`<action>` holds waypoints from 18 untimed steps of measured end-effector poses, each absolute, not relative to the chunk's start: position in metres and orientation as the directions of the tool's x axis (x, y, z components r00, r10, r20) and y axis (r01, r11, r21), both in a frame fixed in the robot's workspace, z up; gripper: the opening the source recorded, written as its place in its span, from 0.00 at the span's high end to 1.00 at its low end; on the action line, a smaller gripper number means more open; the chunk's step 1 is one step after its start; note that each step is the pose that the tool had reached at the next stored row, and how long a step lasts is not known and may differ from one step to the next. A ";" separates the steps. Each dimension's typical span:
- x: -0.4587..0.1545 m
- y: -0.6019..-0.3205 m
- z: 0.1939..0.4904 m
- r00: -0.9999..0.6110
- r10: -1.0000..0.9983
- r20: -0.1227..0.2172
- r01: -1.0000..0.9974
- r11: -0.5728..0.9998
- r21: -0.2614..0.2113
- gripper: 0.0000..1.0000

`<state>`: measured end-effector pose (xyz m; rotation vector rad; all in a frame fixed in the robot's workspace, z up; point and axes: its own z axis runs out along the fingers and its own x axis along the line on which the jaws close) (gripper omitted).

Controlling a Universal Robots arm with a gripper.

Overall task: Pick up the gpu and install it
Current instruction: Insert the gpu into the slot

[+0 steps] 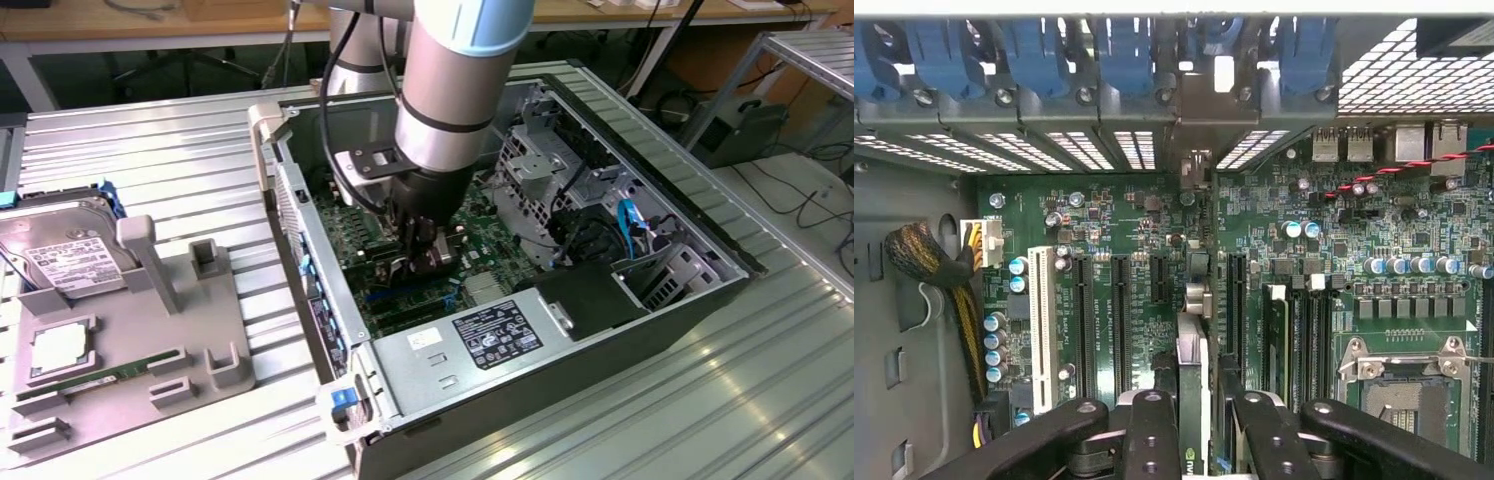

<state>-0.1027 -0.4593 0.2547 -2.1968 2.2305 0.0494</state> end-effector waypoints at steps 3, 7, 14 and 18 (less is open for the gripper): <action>-0.103 -0.460 0.255 -0.015 -0.999 -0.031 -1.000 0.015 0.015 0.74; -0.103 -0.460 0.255 -0.015 -0.999 -0.031 -1.000 0.015 0.015 0.74; -0.103 -0.460 0.255 -0.015 -0.999 -0.031 -1.000 0.015 0.015 0.66; -0.103 -0.460 0.269 -0.015 -0.999 -0.031 -1.000 0.015 0.015 0.66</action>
